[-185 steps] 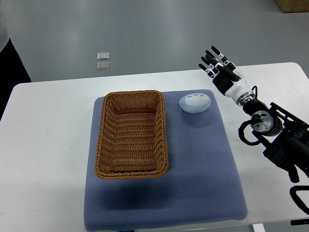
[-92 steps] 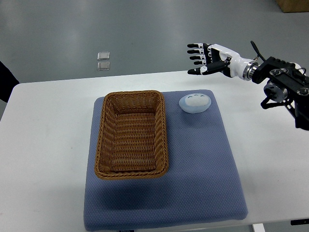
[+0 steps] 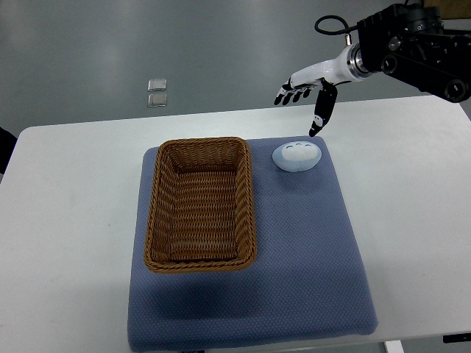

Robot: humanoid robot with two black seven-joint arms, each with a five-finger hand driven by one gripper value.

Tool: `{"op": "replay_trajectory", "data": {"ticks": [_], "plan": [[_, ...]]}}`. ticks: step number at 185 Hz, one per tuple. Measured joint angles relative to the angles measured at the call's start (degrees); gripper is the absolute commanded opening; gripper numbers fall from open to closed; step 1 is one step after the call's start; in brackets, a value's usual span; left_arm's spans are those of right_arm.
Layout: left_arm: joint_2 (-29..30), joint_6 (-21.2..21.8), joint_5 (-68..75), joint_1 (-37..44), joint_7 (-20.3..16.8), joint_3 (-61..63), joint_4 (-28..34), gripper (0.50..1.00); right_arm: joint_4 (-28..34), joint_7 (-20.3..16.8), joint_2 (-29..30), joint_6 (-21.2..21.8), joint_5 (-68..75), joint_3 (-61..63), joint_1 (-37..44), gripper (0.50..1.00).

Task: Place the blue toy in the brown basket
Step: 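Lower the right hand onto the toy and close fingers around it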

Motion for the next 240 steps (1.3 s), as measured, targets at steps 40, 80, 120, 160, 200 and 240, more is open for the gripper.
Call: {"op": "replay_trajectory", "data": {"ticks": [40, 80, 120, 160, 200, 240], "plan": [[0.0, 0.0, 0.0, -0.1, 0.0, 0.0, 0.0, 1.0, 0.3, -2.2, 3.0, -1.5, 0.1, -1.0, -0.9, 0.913], [0.0, 0.0, 0.0, -0.1, 0.0, 0.0, 0.3, 1.0, -0.3, -3.0, 3.5, -4.3, -0.3, -1.1, -4.1, 0.913], [0.0, 0.0, 0.0, -0.1, 0.0, 0.0, 0.4, 1.0, -2.9, -3.1, 5.3, -8.1, -0.6, -1.1, -7.3, 0.911], [0.0, 0.0, 0.0, -0.1, 0.0, 0.0, 0.4, 1.0, -5.4, -4.0, 7.0, -10.1, -0.7, -1.1, -9.4, 0.909], [0.0, 0.0, 0.0, -0.1, 0.0, 0.0, 0.4, 1.0, -6.5, -4.0, 7.5, -10.8, -0.7, -1.1, -10.7, 0.909], [0.0, 0.0, 0.0, -0.1, 0.0, 0.1, 0.5, 1.0, -8.1, -4.0, 8.5, -11.4, -0.8, -1.1, -12.3, 0.901]]}}
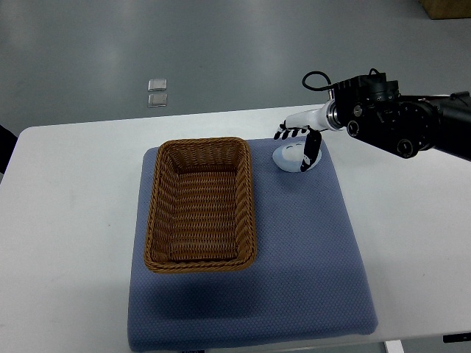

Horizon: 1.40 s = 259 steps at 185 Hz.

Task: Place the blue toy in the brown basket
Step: 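Lower the right hand onto the toy and close fingers around it, then lift the held toy and carry it toward the wicker basket, then lower the toy into the basket and open the right hand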

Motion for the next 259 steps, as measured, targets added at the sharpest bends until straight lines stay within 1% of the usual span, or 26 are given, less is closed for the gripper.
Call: {"op": "replay_trajectory", "data": {"ticks": [18, 26, 33, 35, 36, 43, 45, 46, 47, 48, 49, 50, 51, 52, 58, 61, 66, 68, 74, 82, 113, 134, 167, 190, 228, 259], "plan": [[0.0, 0.0, 0.0, 0.0, 0.0, 0.0, 0.0, 1.0, -0.9, 0.0, 0.5, -0.7, 0.0, 0.0, -1.0, 0.887], [0.0, 0.0, 0.0, 0.0, 0.0, 0.0, 0.0, 1.0, -1.1, 0.0, 0.8, -0.9, 0.0, 0.0, -1.4, 0.86], [0.0, 0.0, 0.0, 0.0, 0.0, 0.0, 0.0, 1.0, -1.3, 0.0, 1.1, -1.1, 0.0, 0.0, -1.6, 0.813], [0.0, 0.0, 0.0, 0.0, 0.0, 0.0, 0.0, 1.0, -1.4, 0.0, 1.2, -1.2, 0.0, 0.0, -1.7, 0.813], [0.0, 0.0, 0.0, 0.0, 0.0, 0.0, 0.0, 1.0, -1.4, 0.0, 1.2, -1.2, 0.0, 0.0, -1.7, 0.801], [0.0, 0.0, 0.0, 0.0, 0.0, 0.0, 0.0, 1.0, -1.6, 0.0, 1.4, -1.3, 0.0, 0.0, -1.9, 0.774], [0.0, 0.0, 0.0, 0.0, 0.0, 0.0, 0.0, 1.0, -1.6, 0.0, 1.4, -1.3, 0.0, 0.0, -2.0, 0.76], [0.0, 0.0, 0.0, 0.0, 0.0, 0.0, 0.0, 1.0, -1.7, 0.0, 1.5, -1.3, -0.1, 0.0, -2.0, 0.744], [0.0, 0.0, 0.0, 0.0, 0.0, 0.0, 0.0, 1.0, -1.7, 0.0, 1.5, -1.3, -0.1, 0.0, -2.1, 0.744], [0.0, 0.0, 0.0, 0.0, 0.0, 0.0, 0.0, 1.0, -1.7, 0.0, 1.5, -1.4, -0.1, 0.0, -2.1, 0.725], [0.0, 0.0, 0.0, 0.0, 0.0, 0.0, 0.0, 1.0, -1.8, 0.0, 1.5, -1.4, -0.1, 0.0, -2.1, 0.725], [0.0, 0.0, 0.0, 0.0, 0.0, 0.0, 0.0, 1.0, -1.8, 0.0, 1.5, -1.4, -0.1, 0.0, -2.2, 0.705], [0.0, 0.0, 0.0, 0.0, 0.0, 0.0, 0.0, 1.0, -1.8, 0.0, 1.5, -1.4, -0.1, 0.0, -2.2, 0.705], [0.0, 0.0, 0.0, 0.0, 0.0, 0.0, 0.0, 1.0, -1.9, 0.0, 1.6, -1.4, -0.1, 0.0, -2.2, 0.687], [0.0, 0.0, 0.0, 0.0, 0.0, 0.0, 0.0, 1.0, -2.1, 0.0, 1.6, -1.5, -0.1, -0.1, -2.4, 0.65], [0.0, 0.0, 0.0, 0.0, 0.0, 0.0, 0.0, 1.0, -2.2, 0.0, 1.7, -1.5, -0.1, -0.1, -2.5, 0.641], [0.0, 0.0, 0.0, 0.0, 0.0, 0.0, 0.0, 1.0, -2.3, 0.0, 1.7, -1.6, -0.1, -0.1, -2.5, 0.605], [0.0, 0.0, 0.0, 0.0, 0.0, 0.0, 0.0, 1.0, -2.3, 0.0, 1.7, -1.7, -0.1, -0.1, -2.6, 0.605], [0.0, 0.0, 0.0, 0.0, 0.0, 0.0, 0.0, 1.0, -2.4, 0.0, 1.8, -1.9, -0.2, -0.1, -2.6, 0.568], [0.0, 0.0, 0.0, 0.0, 0.0, 0.0, 0.0, 1.0, -2.5, 0.0, 1.9, -2.2, -0.4, -0.2, -2.6, 0.552], [0.0, 0.0, 0.0, 0.0, 0.0, 0.0, 0.1, 1.0, -2.5, 0.0, 1.2, -1.9, -1.0, -0.6, -1.7, 0.552], [0.0, 0.0, 0.0, 0.0, 0.0, 0.0, 0.1, 1.0, -1.6, 0.0, -0.5, -0.9, -0.7, -0.5, 1.6, 0.56], [0.0, 0.1, 0.0, 0.0, 0.0, 0.1, 0.1, 1.0, 3.0, 0.0, -3.7, 1.8, 0.0, -0.1, 7.7, 0.566], [0.0, 0.1, 0.0, 0.0, 0.0, 0.2, 0.1, 1.0, 5.7, 0.0, -4.3, 2.9, 0.3, -0.1, 11.0, 0.568], [0.0, 0.1, 0.0, 0.0, 0.0, 0.2, 0.1, 1.0, 9.9, 0.3, -1.8, 3.2, 2.8, 1.4, 13.1, 0.576], [0.0, 0.1, 0.0, 0.0, 0.0, 0.1, 0.1, 1.0, 11.6, 0.4, 4.2, 2.6, 7.9, 2.6, 13.3, 0.586]]}}
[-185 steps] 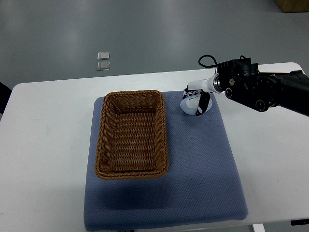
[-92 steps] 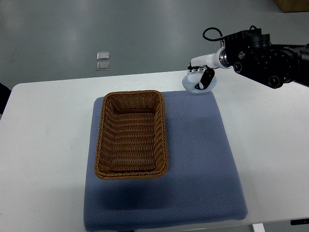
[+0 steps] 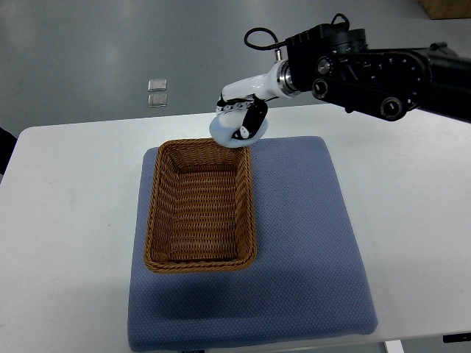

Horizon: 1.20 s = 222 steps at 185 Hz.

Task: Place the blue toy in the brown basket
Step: 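Lower the toy into the basket and open the right hand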

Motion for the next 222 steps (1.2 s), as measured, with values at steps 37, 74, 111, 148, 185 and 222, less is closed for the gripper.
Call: {"op": "replay_trajectory", "data": {"ticks": [37, 74, 111, 148, 185, 222], "plan": [[0.0, 0.0, 0.0, 0.0, 0.0, 0.1, 0.0, 1.0, -0.8, 0.3, 6.9, -0.5, 2.3, 0.1, -0.6, 0.594], [0.0, 0.0, 0.0, 0.0, 0.0, 0.0, 0.0, 1.0, -3.3, 0.3, 7.5, -1.4, 2.2, -0.5, -3.3, 0.613], [0.0, 0.0, 0.0, 0.0, 0.0, 0.0, 0.0, 1.0, -4.3, 0.3, 7.6, -1.6, 1.8, -0.5, -5.5, 0.686], [0.0, 0.0, 0.0, 0.0, 0.0, 0.1, 0.0, 1.0, -4.5, 0.5, 7.6, -2.7, 1.8, -0.5, -7.6, 0.758], [0.0, 0.0, 0.0, 0.0, 0.0, 0.0, 0.0, 1.0, -5.4, 0.6, 7.6, -2.9, 1.8, -0.5, -9.0, 0.793], [0.0, 0.0, 0.0, -0.3, 0.0, 0.1, 0.0, 1.0, -5.6, 0.6, 7.6, -2.8, 1.8, -0.3, -9.1, 0.842]]}}
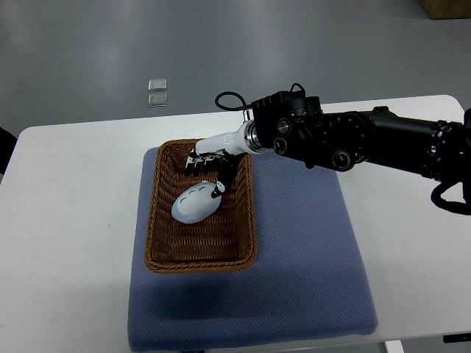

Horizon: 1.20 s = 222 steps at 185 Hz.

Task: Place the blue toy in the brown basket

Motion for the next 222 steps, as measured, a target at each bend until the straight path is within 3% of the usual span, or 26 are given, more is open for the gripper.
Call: {"op": "replay_trajectory", "data": {"ticks": [86, 109, 152, 222], "plan": [[0.0, 0.0, 0.0, -0.4, 0.0, 0.0, 0.0, 1.0, 0.1, 0.4, 0.0, 1.0, 3.8, 7.9, 5.3, 0.86], [0.0, 0.0, 0.0, -0.4, 0.0, 0.0, 0.0, 1.0, 0.0, 1.3, -2.6, 0.8, 6.2, 14.1, 4.2, 0.86], [0.0, 0.0, 0.0, -0.4, 0.0, 0.0, 0.0, 1.0, -4.7, 2.6, -9.1, 0.1, 16.1, 32.7, -6.9, 0.86], [0.0, 0.0, 0.0, -0.4, 0.0, 0.0, 0.0, 1.0, -9.8, 4.7, -8.5, 0.1, 33.9, 63.8, -27.9, 0.905]]}}
